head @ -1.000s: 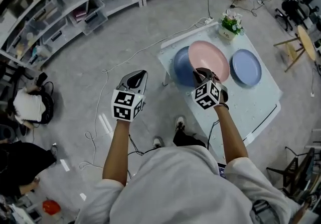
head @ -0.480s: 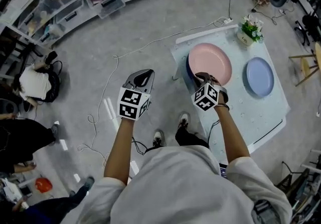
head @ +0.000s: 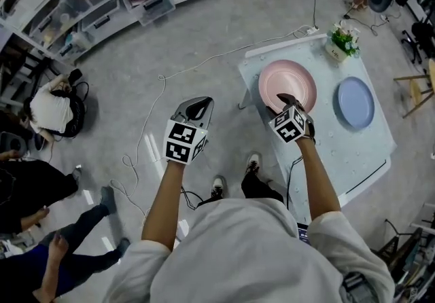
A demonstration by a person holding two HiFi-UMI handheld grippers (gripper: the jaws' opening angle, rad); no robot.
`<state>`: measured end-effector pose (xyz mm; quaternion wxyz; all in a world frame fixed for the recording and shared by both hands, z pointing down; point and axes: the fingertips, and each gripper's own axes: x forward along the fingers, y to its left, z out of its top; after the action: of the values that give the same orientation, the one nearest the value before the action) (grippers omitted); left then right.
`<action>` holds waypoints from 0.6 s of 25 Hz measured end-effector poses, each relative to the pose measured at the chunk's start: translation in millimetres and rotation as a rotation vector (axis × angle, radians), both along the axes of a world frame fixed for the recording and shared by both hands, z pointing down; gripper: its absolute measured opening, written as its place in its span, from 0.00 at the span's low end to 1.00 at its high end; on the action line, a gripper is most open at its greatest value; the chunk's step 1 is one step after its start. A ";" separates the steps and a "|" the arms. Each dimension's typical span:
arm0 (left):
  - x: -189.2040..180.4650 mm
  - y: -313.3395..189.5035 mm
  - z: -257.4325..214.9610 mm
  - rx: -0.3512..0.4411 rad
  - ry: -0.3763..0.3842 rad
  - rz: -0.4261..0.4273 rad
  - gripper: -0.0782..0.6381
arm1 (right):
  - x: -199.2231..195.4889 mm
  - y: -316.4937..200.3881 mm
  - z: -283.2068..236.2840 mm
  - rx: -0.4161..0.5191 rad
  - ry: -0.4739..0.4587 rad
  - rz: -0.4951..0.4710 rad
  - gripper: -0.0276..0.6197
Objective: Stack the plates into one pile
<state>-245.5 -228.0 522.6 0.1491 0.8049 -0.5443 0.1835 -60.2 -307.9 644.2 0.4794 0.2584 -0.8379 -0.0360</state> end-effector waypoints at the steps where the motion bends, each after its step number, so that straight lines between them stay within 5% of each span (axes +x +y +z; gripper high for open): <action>1: -0.1 1.9 -1.4 0.002 0.001 0.008 0.14 | 3.2 -0.2 -6.2 0.008 -0.014 0.024 0.40; 7: 13.5 5.8 -17.1 0.038 0.011 0.095 0.14 | 46.0 6.1 -61.7 0.108 -0.125 0.229 0.32; 15: 77.3 -5.9 -41.3 0.092 0.007 0.320 0.14 | 145.4 54.7 -146.4 0.288 -0.274 0.614 0.07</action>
<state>-168.1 -233.9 481.3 0.0825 0.8880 -0.4164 0.1771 85.2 -253.3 497.8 0.3100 0.5651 -0.7641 0.0270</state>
